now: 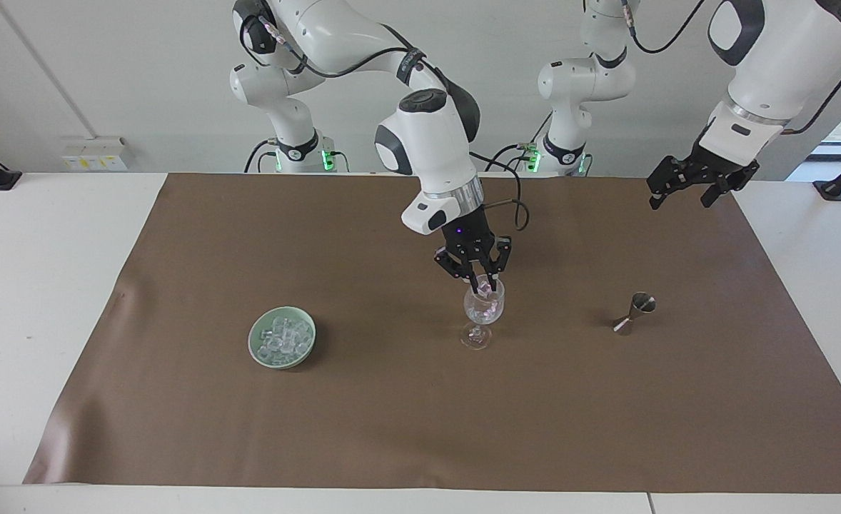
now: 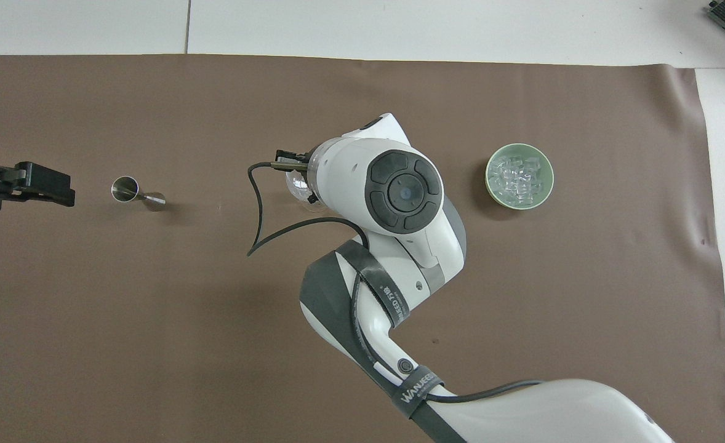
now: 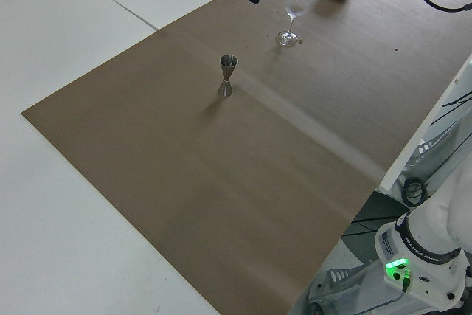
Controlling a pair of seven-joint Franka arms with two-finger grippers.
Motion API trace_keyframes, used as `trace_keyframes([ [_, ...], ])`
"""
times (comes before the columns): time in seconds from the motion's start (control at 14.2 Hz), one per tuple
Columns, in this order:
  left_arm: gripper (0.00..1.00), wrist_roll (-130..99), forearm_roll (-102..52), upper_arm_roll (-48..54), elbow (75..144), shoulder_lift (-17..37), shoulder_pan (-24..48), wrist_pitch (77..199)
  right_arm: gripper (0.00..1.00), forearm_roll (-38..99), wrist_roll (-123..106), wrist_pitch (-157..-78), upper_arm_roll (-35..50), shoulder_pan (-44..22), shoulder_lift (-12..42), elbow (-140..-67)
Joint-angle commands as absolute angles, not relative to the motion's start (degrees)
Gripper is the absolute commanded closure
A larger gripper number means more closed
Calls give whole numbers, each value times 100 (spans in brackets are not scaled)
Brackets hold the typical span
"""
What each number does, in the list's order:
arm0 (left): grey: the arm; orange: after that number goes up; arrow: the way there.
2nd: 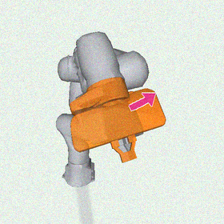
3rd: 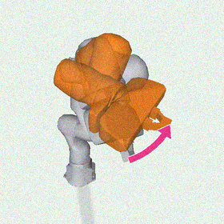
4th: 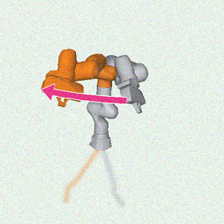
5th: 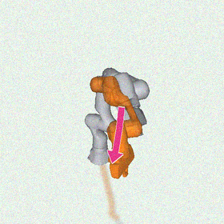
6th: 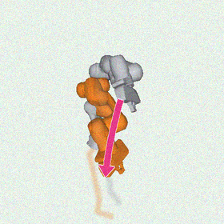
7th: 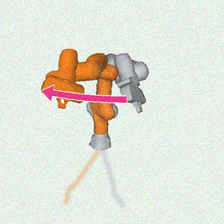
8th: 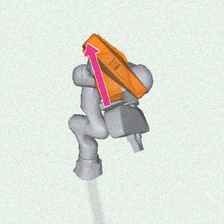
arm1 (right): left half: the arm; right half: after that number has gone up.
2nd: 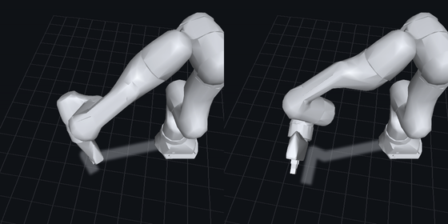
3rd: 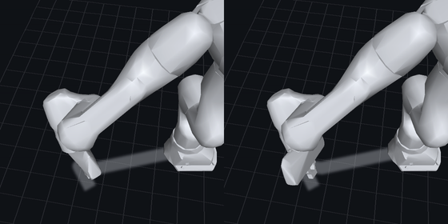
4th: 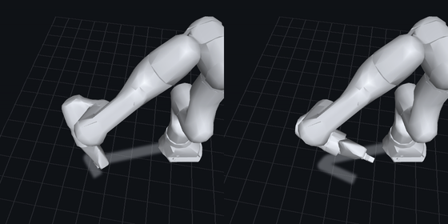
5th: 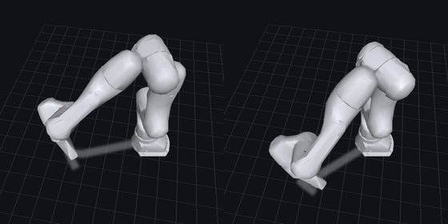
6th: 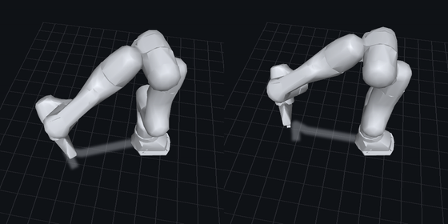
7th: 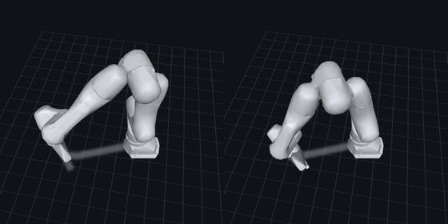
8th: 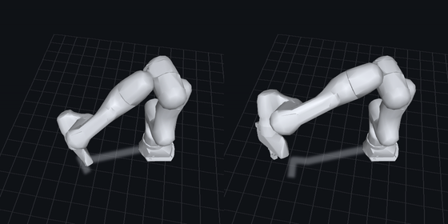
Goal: Pour wine and add ice with both arms
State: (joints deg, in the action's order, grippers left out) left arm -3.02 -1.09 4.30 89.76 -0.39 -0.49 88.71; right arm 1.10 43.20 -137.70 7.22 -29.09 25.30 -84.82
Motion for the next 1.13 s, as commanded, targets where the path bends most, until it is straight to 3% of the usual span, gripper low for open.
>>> trace_keyframes([
  [0.0, 0, -149, 0, 431, 9061, -246, -88, 8763, 100, 62, 4192, -13825, 773, -2856, 2505, -8525],
  [0.85, 0, 35, -9, 360, 9035, -316, -97, 8824, 100, 0, 4395, -13825, 773, -2936, 2496, -8481],
  [1.06, 0, 9, -9, 352, 9018, -343, -97, 8798, 79, 0, 4395, -13816, 773, -2936, 2496, -8481],
])
